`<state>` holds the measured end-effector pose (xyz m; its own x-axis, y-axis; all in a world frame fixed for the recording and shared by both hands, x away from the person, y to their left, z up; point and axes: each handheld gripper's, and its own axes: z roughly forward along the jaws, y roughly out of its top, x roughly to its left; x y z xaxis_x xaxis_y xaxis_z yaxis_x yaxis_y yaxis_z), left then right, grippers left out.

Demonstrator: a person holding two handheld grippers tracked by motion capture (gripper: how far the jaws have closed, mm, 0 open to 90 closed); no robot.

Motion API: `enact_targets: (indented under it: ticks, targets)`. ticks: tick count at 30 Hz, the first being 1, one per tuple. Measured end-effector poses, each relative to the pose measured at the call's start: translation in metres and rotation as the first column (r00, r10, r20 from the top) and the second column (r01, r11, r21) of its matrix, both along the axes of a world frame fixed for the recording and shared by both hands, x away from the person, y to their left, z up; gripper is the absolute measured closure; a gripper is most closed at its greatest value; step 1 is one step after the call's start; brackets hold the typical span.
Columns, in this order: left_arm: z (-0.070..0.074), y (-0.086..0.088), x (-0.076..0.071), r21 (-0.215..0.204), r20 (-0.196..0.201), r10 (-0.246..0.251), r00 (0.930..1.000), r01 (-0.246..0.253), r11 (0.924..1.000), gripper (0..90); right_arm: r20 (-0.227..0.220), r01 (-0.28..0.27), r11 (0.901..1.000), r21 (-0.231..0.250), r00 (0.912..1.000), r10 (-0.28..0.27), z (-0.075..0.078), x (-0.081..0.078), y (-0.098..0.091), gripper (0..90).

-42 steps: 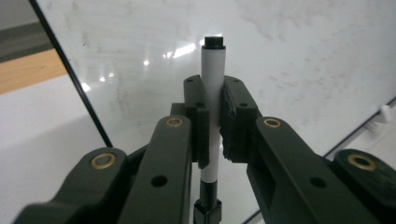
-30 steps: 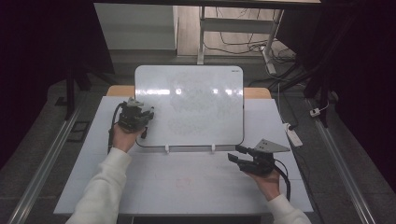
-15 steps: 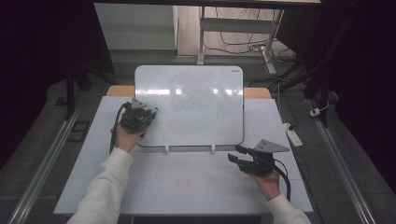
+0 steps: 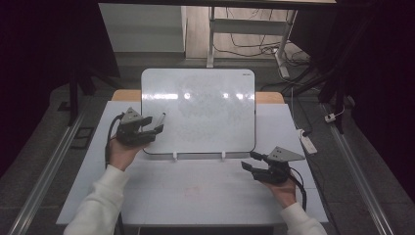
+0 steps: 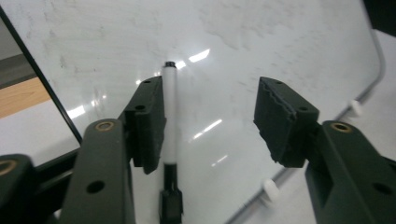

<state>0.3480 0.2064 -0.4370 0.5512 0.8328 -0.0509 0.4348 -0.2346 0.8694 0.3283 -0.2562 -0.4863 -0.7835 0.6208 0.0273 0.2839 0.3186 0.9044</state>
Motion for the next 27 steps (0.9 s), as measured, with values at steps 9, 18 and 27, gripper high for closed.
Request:
enact_targets:
  ticks: [9,18,27]
  targets:
    - [-0.006,0.014,-0.036,-0.032,0.008,-0.053,0.9986,0.053,0.9981,37.2,0.013,0.021,0.9995,-0.022,0.9997,-0.02,-0.003,0.002,-0.007,42.7]
    - [-0.028,0.019,-0.06,-0.056,-0.05,-0.115,0.9921,0.112,0.9922,31.7,0.039,0.054,0.9976,-0.043,0.9979,-0.052,-0.003,-0.002,-0.019,40.8]
    - [-0.049,0.026,-0.081,-0.056,-0.1,-0.139,0.9852,0.134,0.9894,27.9,0.057,0.084,0.9942,-0.067,0.9951,-0.081,-0.007,-0.01,-0.039,38.6]
